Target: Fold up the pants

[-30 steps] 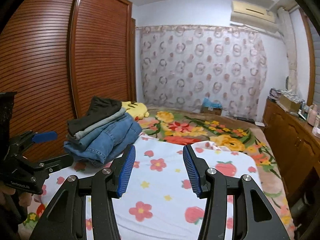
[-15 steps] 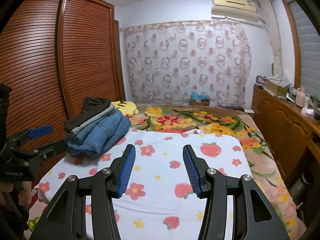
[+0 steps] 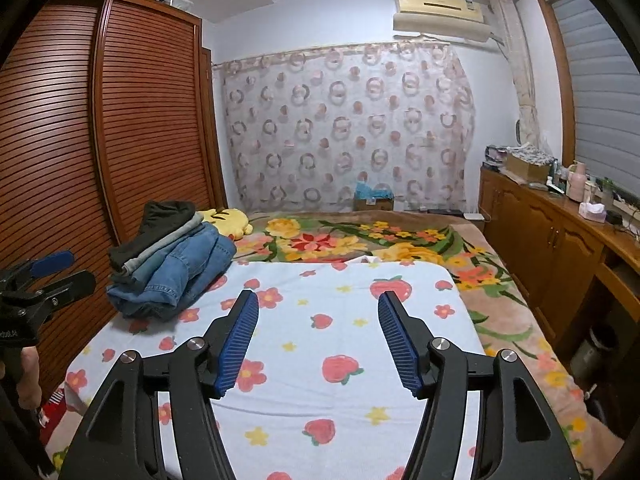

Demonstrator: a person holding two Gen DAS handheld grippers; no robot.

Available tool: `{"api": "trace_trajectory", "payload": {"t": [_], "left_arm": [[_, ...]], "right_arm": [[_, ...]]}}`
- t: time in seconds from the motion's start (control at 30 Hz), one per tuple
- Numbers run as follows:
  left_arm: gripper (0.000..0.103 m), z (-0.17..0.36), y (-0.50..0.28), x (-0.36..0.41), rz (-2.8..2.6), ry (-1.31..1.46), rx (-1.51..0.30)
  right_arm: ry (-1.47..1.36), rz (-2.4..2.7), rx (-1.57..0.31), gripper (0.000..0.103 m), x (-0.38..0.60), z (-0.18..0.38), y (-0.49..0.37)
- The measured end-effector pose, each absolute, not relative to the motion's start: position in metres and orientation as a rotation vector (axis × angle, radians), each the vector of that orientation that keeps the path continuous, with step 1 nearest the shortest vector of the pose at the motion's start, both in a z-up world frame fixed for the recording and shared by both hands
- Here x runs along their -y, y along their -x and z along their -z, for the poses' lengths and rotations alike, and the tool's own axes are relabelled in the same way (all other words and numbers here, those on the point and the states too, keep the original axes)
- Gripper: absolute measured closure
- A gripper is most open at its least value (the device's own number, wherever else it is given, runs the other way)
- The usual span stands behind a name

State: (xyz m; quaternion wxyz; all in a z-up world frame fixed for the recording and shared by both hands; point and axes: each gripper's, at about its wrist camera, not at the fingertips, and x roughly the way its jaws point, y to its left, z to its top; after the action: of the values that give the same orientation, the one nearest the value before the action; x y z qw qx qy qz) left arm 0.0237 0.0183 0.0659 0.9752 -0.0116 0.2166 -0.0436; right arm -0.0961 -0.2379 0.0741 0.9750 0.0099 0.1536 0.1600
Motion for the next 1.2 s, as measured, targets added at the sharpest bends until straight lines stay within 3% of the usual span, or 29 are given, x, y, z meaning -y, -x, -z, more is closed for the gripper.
{"api": "trace_trajectory", "payload": {"t": [1.2], "left_arm": [[0.0,-0.064,-0.022,-0.021,0.08,0.026,-0.436]], "right_arm": [[-0.012,-0.32,-0.306,0.037,0.242,-0.064,0.1]]}}
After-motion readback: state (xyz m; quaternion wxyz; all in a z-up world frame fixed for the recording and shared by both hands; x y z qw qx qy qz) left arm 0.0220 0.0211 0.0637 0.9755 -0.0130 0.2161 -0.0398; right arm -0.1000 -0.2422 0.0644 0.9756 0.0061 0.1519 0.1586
